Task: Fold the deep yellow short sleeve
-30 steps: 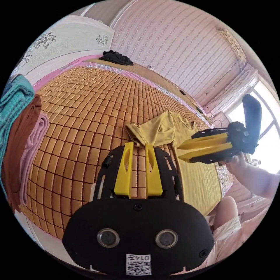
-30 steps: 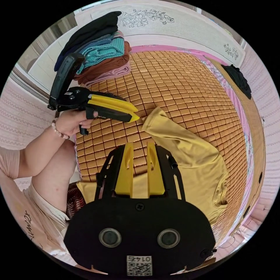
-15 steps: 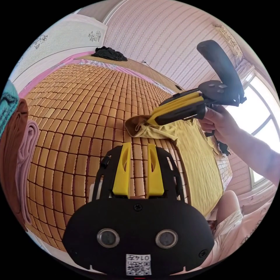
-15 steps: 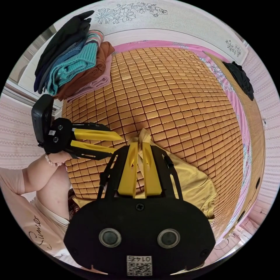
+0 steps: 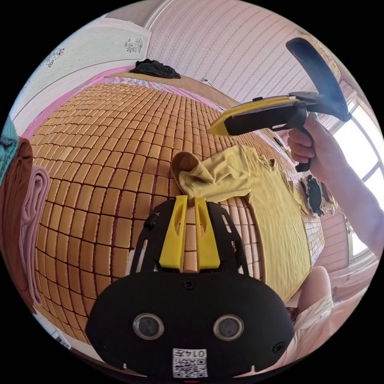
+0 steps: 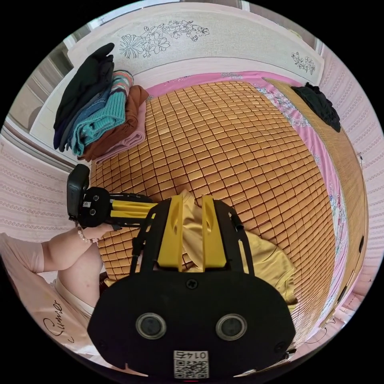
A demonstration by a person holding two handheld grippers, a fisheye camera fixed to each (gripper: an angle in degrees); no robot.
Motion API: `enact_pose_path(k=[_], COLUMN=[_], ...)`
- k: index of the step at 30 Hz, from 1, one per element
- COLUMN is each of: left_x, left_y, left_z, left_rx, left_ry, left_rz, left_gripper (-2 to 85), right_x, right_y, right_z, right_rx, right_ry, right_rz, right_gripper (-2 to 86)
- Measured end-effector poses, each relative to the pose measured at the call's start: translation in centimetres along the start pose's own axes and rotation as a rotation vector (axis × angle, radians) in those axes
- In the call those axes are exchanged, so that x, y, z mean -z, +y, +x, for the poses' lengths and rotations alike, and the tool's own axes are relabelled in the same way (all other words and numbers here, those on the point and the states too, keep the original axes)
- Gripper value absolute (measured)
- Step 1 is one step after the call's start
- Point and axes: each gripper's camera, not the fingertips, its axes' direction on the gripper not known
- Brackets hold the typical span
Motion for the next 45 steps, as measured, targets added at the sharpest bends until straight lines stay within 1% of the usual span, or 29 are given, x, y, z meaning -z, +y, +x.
enact_pose_path(k=[3, 5, 6, 8, 10, 13, 17, 20, 22, 23, 25, 26, 28, 29, 30, 31, 33, 35, 38, 45], left_x=[0.1, 0.1, 0.1, 0.1, 0.1, 0.3, 0.5, 1.5, 3.2, 3.7, 5.0, 5.1, 4.4, 3.9, 2.8, 1.7, 0.4, -0.4, -1.3, -2.4], left_y=[-0.3, -0.4, -0.4, -0.4, -0.4, -0.4, -0.3, -0.2, 0.0, 0.1, 0.5, 0.7, 1.4, 1.6, 1.9, 2.1, 2.2, 2.2, 2.0, 0.7], left_z=[-0.1, 0.0, -0.1, -0.3, -0.3, 0.1, 0.9, 1.8, 3.8, 4.6, 8.5, 9.6, 14.0, 15.0, 16.7, 17.9, 19.0, 19.7, 20.4, 23.9], left_rx=[0.005, -0.002, 0.002, 0.01, 0.011, -0.006, -0.028, -0.056, -0.162, -0.2, -0.366, -0.402, -0.515, -0.537, -0.574, -0.604, -0.622, -0.616, -0.575, -0.566], left_ry=[0.017, 0.023, 0.036, 0.056, 0.066, 0.061, 0.051, 0.091, 0.193, 0.228, 0.419, 0.464, 0.568, 0.568, 0.546, 0.515, 0.461, 0.431, 0.391, 0.13], left_rz=[-0.03, -0.036, -0.035, -0.035, -0.035, -0.049, -0.049, 0.031, 0.155, 0.184, 0.254, 0.259, 0.214, 0.182, 0.111, 0.05, -0.015, -0.049, -0.086, -0.103], left_gripper=[0.4, 0.0, -0.1, -0.3, -0.5, -0.6, -0.6, -0.5, -0.5, -0.4, 0.0, 0.2, 2.5, 3.7, 5.4, 6.1, 6.4, 6.5, 6.4, 6.1], right_x=[-2.0, -3.3, -4.1, -5.0, -4.5, -2.1, 0.8, 3.4, 6.5, 7.3, 10.0, 10.3, 9.9, 9.3, 8.0, 6.7, 5.3, 4.6, 3.5, 0.1], right_y=[-0.1, -0.2, -0.3, -0.5, -0.4, 0.6, 2.8, 5.8, 10.4, 11.9, 19.1, 21.1, 29.2, 31.1, 34.4, 37.0, 39.5, 40.3, 39.6, 30.4], right_z=[-0.5, -1.3, -1.7, -1.6, -0.6, 1.1, 3.0, 4.2, 5.1, 5.3, 6.1, 6.4, 7.5, 7.9, 8.6, 9.3, 10.0, 10.4, 11.2, 15.8], right_rx=[0.058, 0.098, 0.111, 0.1, 0.062, 0.016, -0.025, -0.054, -0.1, -0.114, -0.214, -0.254, -0.453, -0.509, -0.616, -0.68, -0.738, -0.751, -0.707, -0.447], right_ry=[-0.025, -0.003, 0.015, 0.057, 0.07, 0.028, 0.026, 0.024, 0.045, 0.046, 0.076, 0.092, 0.193, 0.218, 0.232, 0.198, 0.154, 0.152, 0.134, 0.121], right_rz=[-0.092, -0.131, -0.149, -0.174, -0.141, -0.049, 0.035, 0.108, 0.199, 0.223, 0.305, 0.314, 0.288, 0.264, 0.208, 0.161, 0.128, 0.126, 0.145, 0.152], right_gripper=[8.5, 8.8, 8.4, 4.8, 0.3, -0.6, -0.5, -0.3, -0.2, -0.2, 0.0, 0.0, 0.4, 0.5, 0.9, 1.5, 2.5, 3.6, 4.4, 6.1])
